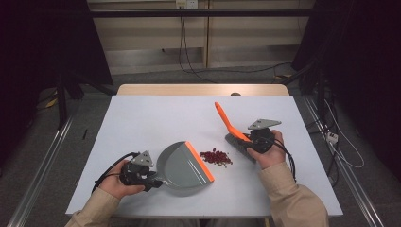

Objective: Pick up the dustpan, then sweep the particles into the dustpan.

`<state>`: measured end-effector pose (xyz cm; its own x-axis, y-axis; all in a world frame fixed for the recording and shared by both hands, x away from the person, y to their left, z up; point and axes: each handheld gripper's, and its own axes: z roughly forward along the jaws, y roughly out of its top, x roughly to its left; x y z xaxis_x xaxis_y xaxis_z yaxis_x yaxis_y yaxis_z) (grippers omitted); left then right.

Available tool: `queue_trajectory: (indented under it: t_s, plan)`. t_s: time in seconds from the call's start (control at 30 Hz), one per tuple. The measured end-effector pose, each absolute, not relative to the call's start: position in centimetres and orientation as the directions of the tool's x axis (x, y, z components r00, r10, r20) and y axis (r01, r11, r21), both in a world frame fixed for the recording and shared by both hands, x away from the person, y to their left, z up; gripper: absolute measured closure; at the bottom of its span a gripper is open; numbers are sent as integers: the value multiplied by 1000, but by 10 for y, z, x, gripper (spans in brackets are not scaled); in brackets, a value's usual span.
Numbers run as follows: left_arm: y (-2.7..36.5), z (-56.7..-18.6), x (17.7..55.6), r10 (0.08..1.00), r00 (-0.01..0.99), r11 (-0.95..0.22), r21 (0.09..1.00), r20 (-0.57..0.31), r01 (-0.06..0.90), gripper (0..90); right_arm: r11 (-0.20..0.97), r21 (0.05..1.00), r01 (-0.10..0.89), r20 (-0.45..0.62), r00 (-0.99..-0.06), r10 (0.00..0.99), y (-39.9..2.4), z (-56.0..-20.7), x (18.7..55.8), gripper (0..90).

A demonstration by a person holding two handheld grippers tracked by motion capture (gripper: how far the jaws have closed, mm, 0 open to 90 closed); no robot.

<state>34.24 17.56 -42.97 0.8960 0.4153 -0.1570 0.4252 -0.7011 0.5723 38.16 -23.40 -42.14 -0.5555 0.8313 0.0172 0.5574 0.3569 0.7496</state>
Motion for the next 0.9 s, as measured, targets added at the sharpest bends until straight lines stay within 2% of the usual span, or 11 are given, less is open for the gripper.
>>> queue_trajectory:
  t_s: [0.13, 0.23, 0.43, 0.73, 0.9]
  plan:
    - [176, -430, 341, 423, 894, -695, 582, -145, 423, 612, 337, 754, 564, 18, -529, 848, -230, -422, 377, 711]
    - [177, -428, 337, 429, 890, -683, 590, -152, 430, 554, 306, 770, 560, 29, -510, 860, -227, -425, 373, 712]
    - [187, -427, 335, 462, 876, -677, 582, -140, 451, 497, 284, 784, 552, 23, -483, 875, -224, -426, 371, 712]
    - [188, -420, 329, 461, 878, -683, 580, -130, 444, 538, 272, 797, 539, 13, -466, 885, -219, -428, 363, 711]
    - [191, -419, 330, 471, 872, -682, 573, -133, 455, 603, 269, 802, 533, 7, -459, 888, -217, -429, 361, 712]
